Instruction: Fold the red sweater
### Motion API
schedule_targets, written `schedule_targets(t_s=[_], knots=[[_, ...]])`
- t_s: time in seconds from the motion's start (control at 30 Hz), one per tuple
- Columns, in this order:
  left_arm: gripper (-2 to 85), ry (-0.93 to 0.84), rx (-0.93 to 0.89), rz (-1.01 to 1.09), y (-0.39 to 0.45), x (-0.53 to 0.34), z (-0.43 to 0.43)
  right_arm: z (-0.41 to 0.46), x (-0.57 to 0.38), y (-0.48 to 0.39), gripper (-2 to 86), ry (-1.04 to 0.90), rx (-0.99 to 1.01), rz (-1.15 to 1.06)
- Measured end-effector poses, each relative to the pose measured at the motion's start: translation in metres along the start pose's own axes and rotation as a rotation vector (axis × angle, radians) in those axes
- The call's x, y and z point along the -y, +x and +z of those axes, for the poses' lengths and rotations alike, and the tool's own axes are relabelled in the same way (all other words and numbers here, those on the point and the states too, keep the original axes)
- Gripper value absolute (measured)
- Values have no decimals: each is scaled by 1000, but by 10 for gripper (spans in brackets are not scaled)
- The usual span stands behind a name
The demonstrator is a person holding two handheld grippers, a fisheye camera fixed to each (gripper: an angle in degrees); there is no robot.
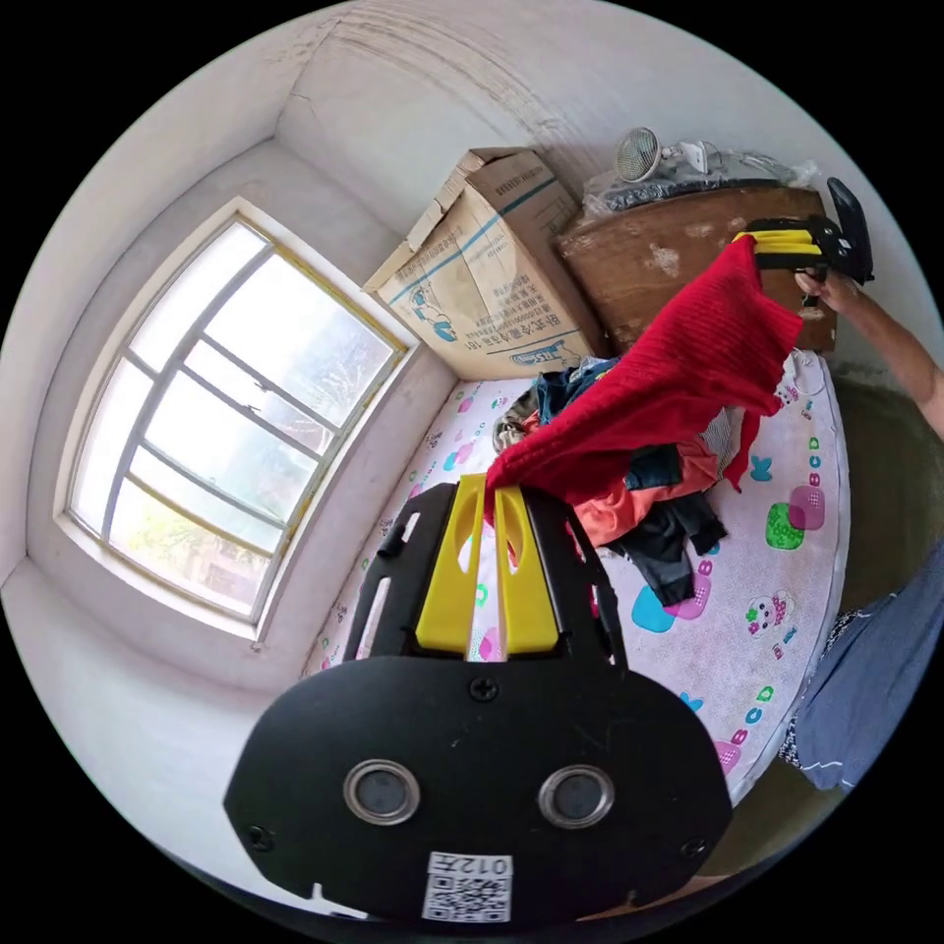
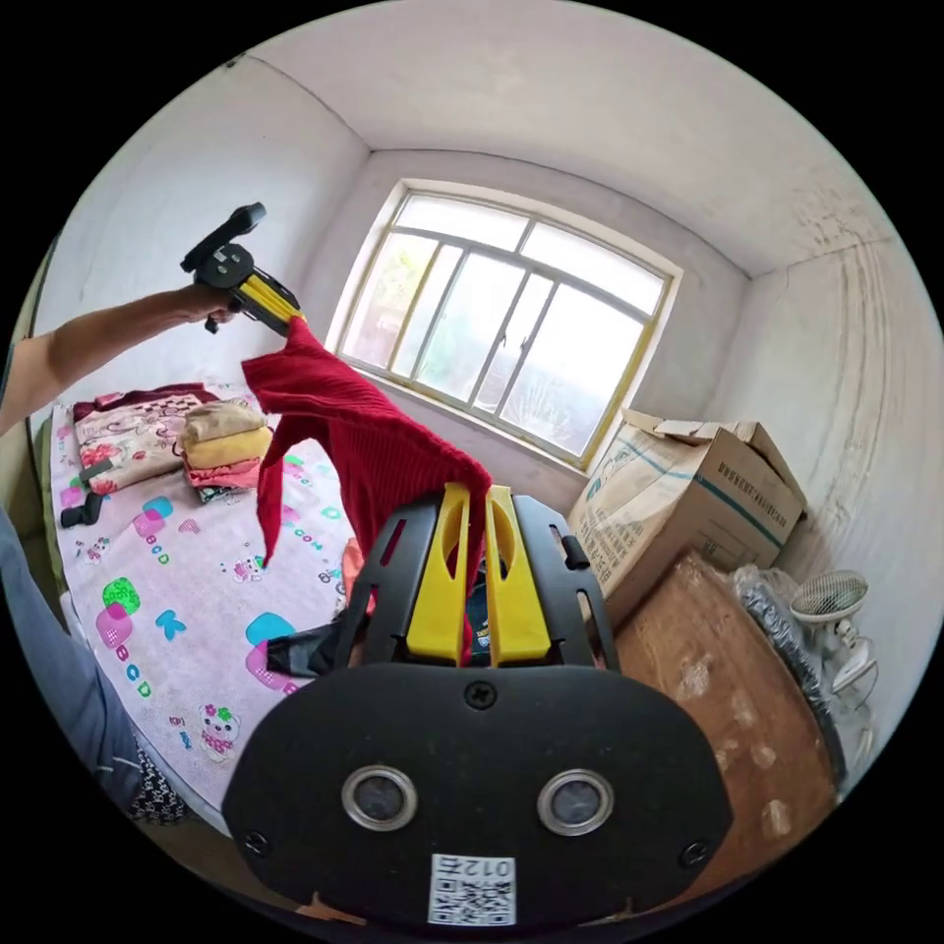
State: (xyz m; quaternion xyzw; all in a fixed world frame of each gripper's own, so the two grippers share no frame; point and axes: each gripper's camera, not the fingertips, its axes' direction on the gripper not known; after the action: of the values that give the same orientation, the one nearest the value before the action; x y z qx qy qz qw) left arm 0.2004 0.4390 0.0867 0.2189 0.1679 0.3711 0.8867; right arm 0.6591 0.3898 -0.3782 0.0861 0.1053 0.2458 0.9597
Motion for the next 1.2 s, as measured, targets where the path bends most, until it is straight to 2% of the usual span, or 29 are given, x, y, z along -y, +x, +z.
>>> schedule_targets(t_s=[0.07,0.17,0.23,0.3,0.4,0.5,0.63,0.7,0.83,1.0,1.2], knots=[[-3,-21,67,10,-17,-14,-36,-17,34,-21,15,20,2,-32],[-3,40,102,-30,-50,-42,-100,-38,81,-50,14,64,-39,-35],[-3,-23,146,-20,-65,-55,-121,-47,109,-65,14,66,-32,-26],[-3,-1,202,-25,-86,-77,-159,-67,140,-106,14,124,-45,-138],[-3,-44,238,-77,-122,-104,-189,-61,174,-128,14,85,-55,-123],[-4,11,267,-119,-151,-129,-230,-64,196,-158,14,153,-79,-142],[-4,-114,324,-115,-180,-145,-243,-43,224,-183,14,105,-19,-136],[-3,-48,276,-189,-205,-160,-265,-32,233,-205,14,141,-25,-124],[-3,-136,247,-223,-234,-179,-261,-5,242,-230,14,106,67,-109],[-3,-87,165,-283,-265,-219,-274,18,230,-271,15,91,145,-145],[-3,-91,195,-255,-273,-251,-292,35,201,-306,15,75,207,-184]])
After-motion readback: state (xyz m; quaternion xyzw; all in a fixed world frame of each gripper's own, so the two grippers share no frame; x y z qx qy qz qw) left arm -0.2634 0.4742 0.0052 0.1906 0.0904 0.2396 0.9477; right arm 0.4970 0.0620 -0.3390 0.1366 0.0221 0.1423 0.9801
